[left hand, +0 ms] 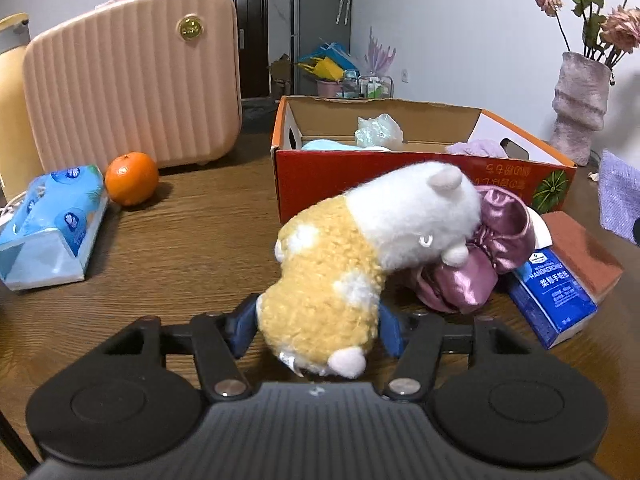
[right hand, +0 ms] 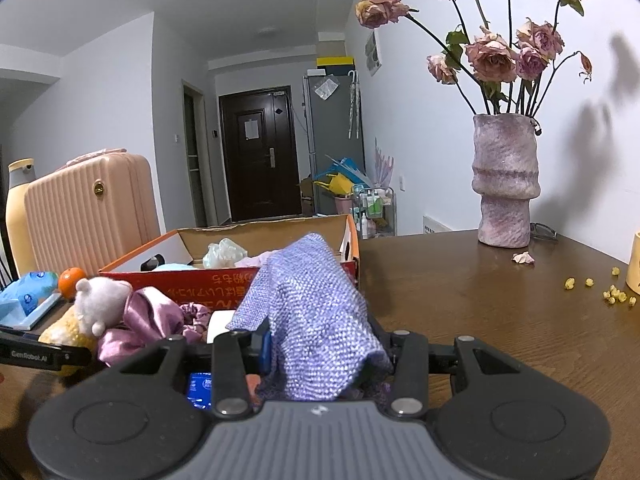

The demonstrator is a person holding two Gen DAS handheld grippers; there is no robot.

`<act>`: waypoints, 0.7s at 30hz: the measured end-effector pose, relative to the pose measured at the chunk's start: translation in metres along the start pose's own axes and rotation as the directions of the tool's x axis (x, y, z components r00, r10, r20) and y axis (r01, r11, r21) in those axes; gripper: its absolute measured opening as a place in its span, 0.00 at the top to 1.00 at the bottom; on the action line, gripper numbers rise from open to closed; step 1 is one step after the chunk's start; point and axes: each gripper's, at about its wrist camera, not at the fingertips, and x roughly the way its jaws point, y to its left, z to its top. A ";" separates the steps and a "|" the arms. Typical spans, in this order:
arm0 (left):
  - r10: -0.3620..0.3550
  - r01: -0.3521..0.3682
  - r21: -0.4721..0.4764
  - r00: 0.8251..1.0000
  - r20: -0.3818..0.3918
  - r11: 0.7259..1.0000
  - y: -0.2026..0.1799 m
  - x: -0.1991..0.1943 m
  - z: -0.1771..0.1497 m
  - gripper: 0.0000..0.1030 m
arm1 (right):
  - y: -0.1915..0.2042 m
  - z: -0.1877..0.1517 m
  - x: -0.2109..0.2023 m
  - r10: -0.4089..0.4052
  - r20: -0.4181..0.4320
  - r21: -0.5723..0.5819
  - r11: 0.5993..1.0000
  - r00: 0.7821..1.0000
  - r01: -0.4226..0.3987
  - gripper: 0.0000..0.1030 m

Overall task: Organize soft objects
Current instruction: 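Close the left tool on the yellow-and-white plush while the right tool lifts the purple cloth, then carry the plush in the left tool and purple cloth in the right tool over the box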

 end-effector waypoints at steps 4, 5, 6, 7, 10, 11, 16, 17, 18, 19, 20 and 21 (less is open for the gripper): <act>0.007 -0.007 0.018 1.000 0.015 1.000 -0.004 -0.003 -0.002 0.44 | 0.000 0.000 -0.001 -0.001 0.005 0.000 1.000 1.000 0.001 0.59; 0.008 -0.008 0.018 1.000 0.018 1.000 -0.004 -0.004 -0.002 0.44 | 0.000 0.000 -0.002 -0.001 0.007 -0.001 1.000 1.000 0.001 0.59; 0.010 -0.010 0.017 1.000 0.022 1.000 -0.004 -0.005 -0.002 0.44 | 0.001 0.000 -0.003 -0.001 0.008 -0.003 1.000 1.000 0.001 0.59; 0.014 -0.014 0.014 1.000 0.025 1.000 -0.004 -0.007 -0.002 0.44 | 0.001 0.000 -0.003 -0.001 0.010 -0.005 1.000 1.000 0.001 0.59; 0.041 -0.041 0.004 0.998 0.051 0.999 -0.003 -0.013 -0.003 0.45 | 0.002 -0.001 -0.005 0.001 0.016 -0.012 1.000 1.000 -0.001 0.59; 0.045 -0.045 -0.006 0.997 0.058 0.999 -0.002 -0.016 -0.002 0.45 | 0.003 -0.001 -0.006 0.001 0.020 -0.015 1.000 1.000 -0.001 0.59; 0.073 -0.067 -0.074 0.994 0.076 0.995 0.006 -0.025 0.000 0.45 | 0.005 0.000 -0.009 -0.004 0.036 -0.019 1.000 0.999 0.005 0.59; 0.079 -0.071 -0.090 0.993 0.084 0.993 0.008 -0.028 0.001 0.45 | 0.005 0.000 -0.009 -0.005 0.038 -0.019 1.000 0.999 0.006 0.59; 0.081 -0.071 -0.107 0.992 0.092 0.992 0.009 -0.031 0.001 0.45 | 0.005 0.000 -0.010 -0.006 0.042 -0.018 1.000 0.999 0.007 0.59; 0.083 -0.070 -0.123 0.992 0.100 0.990 0.009 -0.035 0.002 0.45 | 0.005 0.001 -0.010 -0.007 0.047 -0.017 1.000 0.999 0.008 0.59; 0.085 -0.070 -0.135 0.990 0.108 0.988 0.010 -0.038 0.002 0.45 | 0.005 0.001 -0.011 -0.009 0.053 -0.017 1.000 0.999 0.010 0.59; 0.089 -0.072 -0.144 0.989 0.115 0.987 0.009 -0.042 0.002 0.45 | 0.005 0.002 -0.012 -0.011 0.059 -0.016 1.000 0.998 0.012 0.59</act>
